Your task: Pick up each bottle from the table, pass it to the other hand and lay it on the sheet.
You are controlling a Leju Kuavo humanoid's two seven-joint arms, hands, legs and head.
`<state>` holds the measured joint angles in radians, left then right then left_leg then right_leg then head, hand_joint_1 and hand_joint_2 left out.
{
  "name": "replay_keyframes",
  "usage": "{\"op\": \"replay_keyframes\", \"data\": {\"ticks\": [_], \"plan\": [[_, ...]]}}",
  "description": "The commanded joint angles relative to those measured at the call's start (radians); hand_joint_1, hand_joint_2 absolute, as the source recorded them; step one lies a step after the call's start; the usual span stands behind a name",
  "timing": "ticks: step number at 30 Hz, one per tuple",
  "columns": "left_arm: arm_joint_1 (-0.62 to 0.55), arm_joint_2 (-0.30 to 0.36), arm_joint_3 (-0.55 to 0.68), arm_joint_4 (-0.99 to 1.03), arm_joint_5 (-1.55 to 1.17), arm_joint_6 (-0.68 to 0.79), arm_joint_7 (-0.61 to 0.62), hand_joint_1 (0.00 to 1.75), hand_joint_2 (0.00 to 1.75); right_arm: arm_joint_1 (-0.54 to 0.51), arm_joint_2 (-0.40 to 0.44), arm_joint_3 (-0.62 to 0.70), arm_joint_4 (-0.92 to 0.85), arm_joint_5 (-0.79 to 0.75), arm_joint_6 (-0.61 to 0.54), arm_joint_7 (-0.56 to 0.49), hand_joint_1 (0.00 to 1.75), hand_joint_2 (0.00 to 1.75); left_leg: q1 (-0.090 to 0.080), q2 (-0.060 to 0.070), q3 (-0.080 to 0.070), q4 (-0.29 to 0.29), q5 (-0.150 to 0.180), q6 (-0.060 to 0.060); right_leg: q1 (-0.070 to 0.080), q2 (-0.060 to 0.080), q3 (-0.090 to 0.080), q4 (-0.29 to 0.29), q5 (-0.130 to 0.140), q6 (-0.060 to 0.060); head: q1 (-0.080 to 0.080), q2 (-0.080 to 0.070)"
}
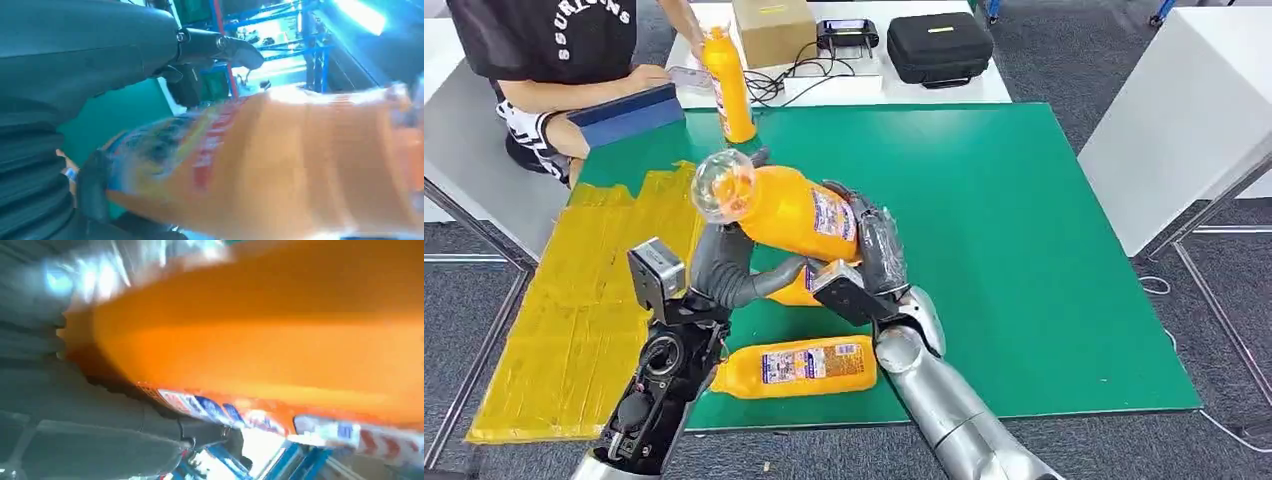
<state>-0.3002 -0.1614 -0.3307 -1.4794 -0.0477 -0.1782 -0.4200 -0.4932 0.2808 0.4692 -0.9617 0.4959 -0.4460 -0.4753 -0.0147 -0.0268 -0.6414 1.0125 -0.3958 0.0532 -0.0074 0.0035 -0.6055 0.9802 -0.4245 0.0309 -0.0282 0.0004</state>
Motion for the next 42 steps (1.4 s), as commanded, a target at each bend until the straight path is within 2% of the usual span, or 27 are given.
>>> {"op": "replay_keyframes", "data": {"ticks": [1,9,10,16,21,22,23,24,25,26,27,28,29,34,35,36,37,39,42], "plan": [[-0.029,0.002,-0.019,0.015,-0.002,-0.004,0.003,0.0,1.75,-0.007,-0.033,-0.026,-0.025,0.003,-0.002,0.003,1.75,1.75,0.001,-0.002,0.002,0.0,0.0,-0.002,0.001,-0.002,0.003,-0.001,-0.001,-0.001,0.0,0.0],[-0.03,0.002,-0.016,0.016,-0.002,-0.004,0.003,0.0,1.75,-0.012,-0.026,-0.009,-0.006,0.028,-0.005,0.002,1.75,1.75,0.001,0.001,0.006,0.0,-0.002,-0.004,0.001,-0.001,0.006,-0.001,-0.003,-0.001,0.0,0.0],[-0.031,0.0,-0.015,0.015,-0.002,-0.004,0.003,0.0,1.75,-0.014,-0.023,0.006,0.001,0.049,-0.006,-0.001,1.75,1.75,0.001,0.0,0.002,0.0,-0.001,-0.002,0.001,-0.001,0.002,-0.001,-0.001,0.0,0.0,0.0],[-0.049,0.005,0.0,0.029,0.001,-0.002,0.003,0.0,1.75,-0.025,-0.001,0.171,0.062,0.075,0.156,-0.029,1.75,1.75,0.002,0.003,0.005,0.0,-0.002,-0.004,0.002,0.001,0.005,-0.001,-0.002,-0.001,0.0,0.0],[-0.046,0.011,0.048,0.053,0.038,0.02,-0.012,0.0,1.75,-0.042,-0.008,0.242,0.068,0.075,0.219,-0.037,1.75,1.75,0.002,0.003,0.006,0.0,-0.003,-0.005,0.002,0.001,0.006,-0.001,-0.002,-0.002,0.0,0.0],[-0.038,0.006,0.069,0.055,0.057,0.035,-0.008,1.36,1.75,-0.046,-0.006,0.232,0.082,0.054,0.222,-0.027,1.75,1.75,0.002,0.003,0.008,0.0,-0.004,-0.005,0.002,0.0,0.009,-0.001,-0.003,-0.002,0.0,0.0],[-0.035,0.009,0.075,0.058,0.061,0.034,-0.009,1.54,1.75,-0.054,-0.006,0.234,0.1,0.042,0.218,-0.033,1.75,1.75,0.002,0.003,0.006,0.0,-0.003,-0.004,0.002,0.001,0.007,-0.002,-0.002,-0.001,0.0,0.0],[-0.033,0.01,0.075,0.058,0.062,0.034,-0.01,1.54,1.75,-0.054,-0.008,0.232,0.101,0.041,0.218,-0.034,1.75,1.75,0.001,0.001,0.002,-0.001,-0.001,-0.002,0.001,0.001,0.003,-0.001,-0.001,-0.001,0.0,0.0],[-0.033,0.01,0.075,0.058,0.062,0.034,-0.01,0.68,1.75,-0.054,-0.008,0.232,0.101,0.041,0.218,-0.034,1.75,1.75,0.001,0.003,0.005,-0.001,-0.002,-0.003,0.001,0.001,0.006,-0.001,-0.001,-0.001,0.0,0.0],[-0.033,0.01,0.075,0.058,0.062,0.034,-0.01,0.0,1.75,-0.054,-0.008,0.232,0.101,0.041,0.218,-0.034,1.75,1.75,0.002,0.003,0.006,-0.001,-0.002,-0.004,0.002,0.001,0.007,-0.002,-0.002,-0.001,0.0,0.0],[-0.033,0.006,0.073,0.057,0.062,0.034,-0.01,0.0,1.75,-0.053,-0.007,0.234,0.103,0.042,0.217,-0.035,1.75,1.75,0.001,0.001,0.002,-0.001,-0.001,-0.002,0.001,0.0,0.003,-0.001,-0.001,-0.001,0.0,0.0],[-0.031,0.008,0.066,0.054,0.056,0.035,-0.006,0.0,1.75,-0.057,-0.005,0.238,0.114,0.043,0.218,-0.034,1.75,1.75,0.002,0.002,0.006,-0.001,-0.002,-0.004,0.002,0.0,0.007,-0.002,-0.002,-0.001,0.0,0.0],[-0.031,0.008,0.065,0.055,0.055,0.035,-0.005,0.0,1.75,-0.057,-0.004,0.239,0.116,0.043,0.218,-0.034,1.75,1.75,0.001,0.0,0.002,-0.001,-0.001,-0.002,0.001,0.0,0.003,-0.001,-0.001,-0.001,0.0,0.0],[-0.032,0.004,0.064,0.063,0.059,0.054,-0.004,0.0,1.75,-0.042,0.004,0.282,0.126,0.062,0.235,-0.035,1.75,1.75,0.001,0.001,0.004,-0.001,-0.002,-0.003,0.001,0.0,0.005,-0.001,-0.002,-0.001,0.0,0.0],[-0.03,0.005,0.068,0.06,0.064,0.059,-0.006,0.1,1.75,-0.04,0.007,0.297,0.134,0.072,0.232,-0.031,1.75,1.75,0.002,0.002,0.007,-0.001,-0.003,-0.004,0.002,0.0,0.008,-0.002,-0.003,-0.001,0.0,0.0],[-0.027,0.005,0.072,0.058,0.067,0.063,-0.008,1.68,1.75,-0.041,0.009,0.305,0.145,0.07,0.233,-0.03,1.75,1.75,0.002,0.002,0.005,-0.001,-0.002,-0.004,0.002,0.0,0.006,-0.002,-0.002,-0.001,0.0,0.0],[-0.026,0.007,0.073,0.058,0.067,0.063,-0.008,1.75,1.75,-0.039,0.009,0.306,0.146,0.071,0.232,-0.03,1.75,1.75,0.001,0.001,0.003,-0.001,-0.001,-0.003,0.001,0.0,0.004,-0.001,-0.001,-0.001,0.0,0.0],[-0.026,0.007,0.073,0.058,0.067,0.063,-0.008,1.75,1.75,-0.039,0.009,0.306,0.146,0.071,0.232,-0.03,1.75,1.75,0.002,0.003,0.009,-0.001,-0.004,-0.006,0.002,0.0,0.01,-0.002,-0.003,-0.002,0.0,0.0],[-0.028,0.007,0.078,0.068,0.071,0.067,-0.018,1.75,1.75,-0.05,0.008,0.303,0.165,0.056,0.218,-0.041,1.75,1.75,0.002,0.001,0.007,-0.001,-0.003,-0.005,0.002,-0.001,0.007,-0.001,-0.003,-0.002,0.0,0.0]]}}
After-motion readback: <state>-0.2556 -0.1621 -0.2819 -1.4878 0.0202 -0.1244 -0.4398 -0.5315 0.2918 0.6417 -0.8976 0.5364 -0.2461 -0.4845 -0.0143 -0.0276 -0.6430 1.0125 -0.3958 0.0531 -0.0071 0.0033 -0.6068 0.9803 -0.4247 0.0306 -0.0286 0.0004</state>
